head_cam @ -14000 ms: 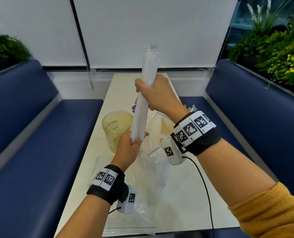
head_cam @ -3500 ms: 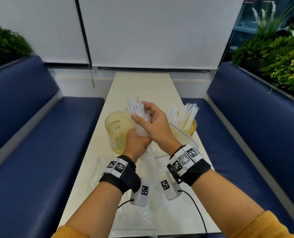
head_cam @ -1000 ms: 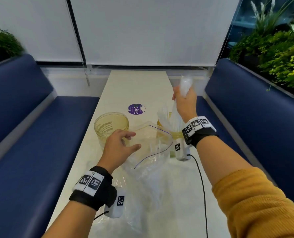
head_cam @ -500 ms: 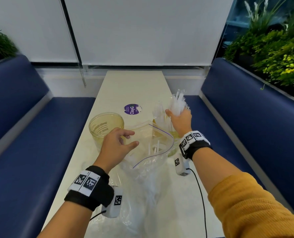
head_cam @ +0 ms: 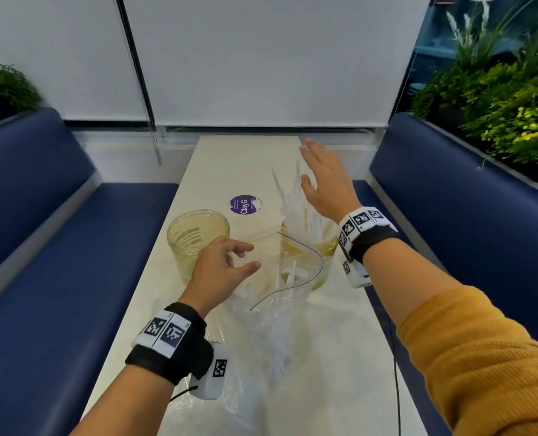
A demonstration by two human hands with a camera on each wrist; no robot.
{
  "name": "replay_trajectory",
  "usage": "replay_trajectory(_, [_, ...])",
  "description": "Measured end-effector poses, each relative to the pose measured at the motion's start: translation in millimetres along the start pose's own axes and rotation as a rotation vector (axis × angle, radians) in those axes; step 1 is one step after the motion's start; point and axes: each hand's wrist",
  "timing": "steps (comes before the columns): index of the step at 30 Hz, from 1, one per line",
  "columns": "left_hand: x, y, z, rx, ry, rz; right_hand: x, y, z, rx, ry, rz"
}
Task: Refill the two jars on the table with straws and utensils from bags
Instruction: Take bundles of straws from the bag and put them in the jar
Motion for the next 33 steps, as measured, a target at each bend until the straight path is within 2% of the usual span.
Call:
replay_trajectory(1, [0,0,0,-0.004,0.002,-0.001,-4,1,0,0.058,0.021,-0.014])
replay_trajectory(3, [0,0,1,-0.004,-0.002,-0.002,-5,0,1,0.074,0.157,-0.082])
replay_trajectory(5, [1,0,2,-0.007,-0.008,-0.006,3,5,4,0.102,0.284,-0.258])
replay_trajectory(7, [1,-1,1,-0.012,-0.007,-0.005,15,15,6,0.130,0.321,-0.382])
replay_trajectory(10, [2,-2,0,-0.016,-0.013,-0.005,25,18,5,0.038,0.359,-0.368])
replay_trajectory(14, [0,-1,-1,-0.014,-0.014,0.000,0,-4,-9,-0.076,0.254,-0.111])
replay_trajectory(16, [1,0,-1,0.002,-0.023,0.006,-22,-13,-22,-0.098,0.173,-0.055])
replay_trajectory(22, [2,-1,-5,0.002,-0.040,0.021,-65,17,-58,0.093,-0.059,-0.252])
replay_trajectory(26, [5,-6,-9,0.011,-0.057,0.032,-54,47,-58,0.381,-0.004,-0.433])
replay_trajectory(30, [6,-11,-14,0.002,-0.069,0.022,-30,57,-41,0.541,-0.023,-0.676])
replay_trajectory(32, [5,-11,-15,-0.006,-0.068,0.017,-25,51,-42,0.497,-0.039,-0.641])
replay_trajectory(33, [5,-10,-15,-0.010,-0.065,0.014,-27,47,-42,0.408,-0.028,-0.547])
Point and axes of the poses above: each hand's wrist, its own x-axis away from the middle knuckle, its own y-axis out of the palm, z = x × y, and after that the axes turned 9 degrees about y, right-handed
